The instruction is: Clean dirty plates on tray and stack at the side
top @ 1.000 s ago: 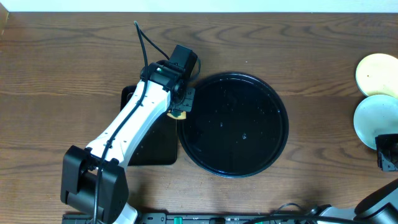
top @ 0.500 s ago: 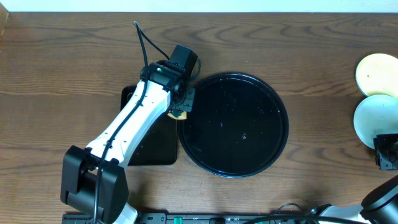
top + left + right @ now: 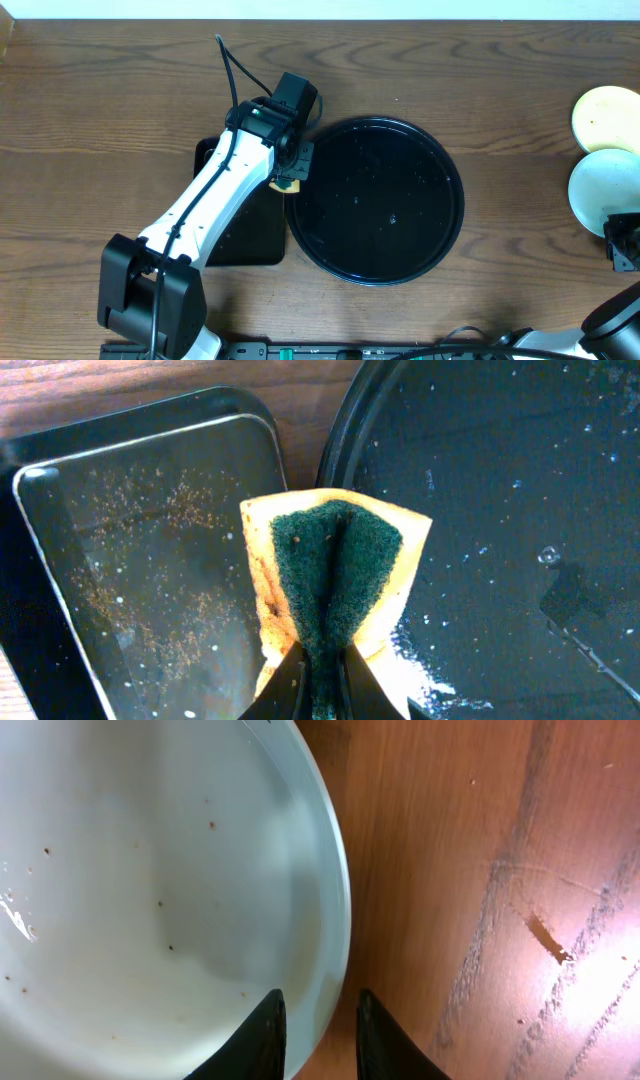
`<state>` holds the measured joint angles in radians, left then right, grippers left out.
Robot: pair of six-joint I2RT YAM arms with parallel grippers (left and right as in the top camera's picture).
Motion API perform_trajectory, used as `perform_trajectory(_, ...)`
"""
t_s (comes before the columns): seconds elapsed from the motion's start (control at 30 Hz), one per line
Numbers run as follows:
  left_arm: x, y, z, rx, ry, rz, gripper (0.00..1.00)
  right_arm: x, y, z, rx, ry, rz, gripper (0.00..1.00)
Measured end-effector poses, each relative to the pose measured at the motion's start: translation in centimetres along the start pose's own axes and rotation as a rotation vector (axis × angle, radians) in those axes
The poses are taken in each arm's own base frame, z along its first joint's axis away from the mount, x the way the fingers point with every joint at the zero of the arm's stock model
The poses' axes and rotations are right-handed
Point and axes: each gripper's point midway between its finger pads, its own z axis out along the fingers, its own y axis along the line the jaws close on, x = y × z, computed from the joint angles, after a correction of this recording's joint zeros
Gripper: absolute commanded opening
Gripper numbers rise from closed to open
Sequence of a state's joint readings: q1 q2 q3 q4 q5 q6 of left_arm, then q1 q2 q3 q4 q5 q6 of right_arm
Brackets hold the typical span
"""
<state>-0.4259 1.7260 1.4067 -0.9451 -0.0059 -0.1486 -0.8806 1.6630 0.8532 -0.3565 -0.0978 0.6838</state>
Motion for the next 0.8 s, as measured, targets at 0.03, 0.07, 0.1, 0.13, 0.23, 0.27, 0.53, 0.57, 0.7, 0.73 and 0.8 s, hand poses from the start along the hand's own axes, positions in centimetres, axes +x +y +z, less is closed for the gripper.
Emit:
perform_trajectory(0.03,0.0,0.0,0.0,0.000,0.001,0.000,0.09,0.0,0.0,0.1,0.000,-0.001,0.000,0.22)
perform_trajectory(0.07,0.0,0.0,0.0,0.000,0.002,0.000,0.09,0.0,0.0,0.3,0.001,0.001,0.000,0.22)
perform_trajectory(0.1,0.1,0.0,0.0,-0.001,0.003,0.001,0.09,0.1,-0.1,0.6,0.005,0.006,0.001,0.20)
perform_trajectory(0.13,0.1,0.0,0.0,-0.001,0.004,0.000,0.09,0.2,-0.3,0.9,0.011,0.014,0.002,0.18)
perform_trajectory(0.23,0.1,0.0,0.0,-0.001,0.005,0.000,0.09,0.3,-0.3,1.6,0.012,0.023,0.003,0.17)
perform_trajectory(0.27,0.1,0.0,0.0,-0.001,0.005,0.000,0.09,0.3,-0.3,1.7,0.011,0.025,0.003,0.15)
perform_trajectory(0.53,0.1,0.0,0.0,-0.001,0.005,0.000,0.09,0.4,0.4,1.9,-0.022,0.043,0.007,0.01)
perform_trajectory(0.57,0.1,0.0,0.0,-0.001,0.005,0.000,0.09,0.5,0.4,1.9,-0.026,0.047,0.008,0.01)
perform_trajectory(0.7,0.1,0.0,0.0,-0.001,0.005,0.000,0.09,0.9,0.7,1.8,-0.046,0.069,0.009,0.01)
perform_trajectory(0.73,0.1,0.0,0.0,-0.001,0.005,0.000,0.09,1.0,0.8,1.8,-0.050,0.073,0.009,0.01)
perform_trajectory(0.8,0.1,0.0,0.0,-0.001,0.005,0.000,0.09,1.1,0.9,1.8,-0.055,0.080,0.009,0.02)
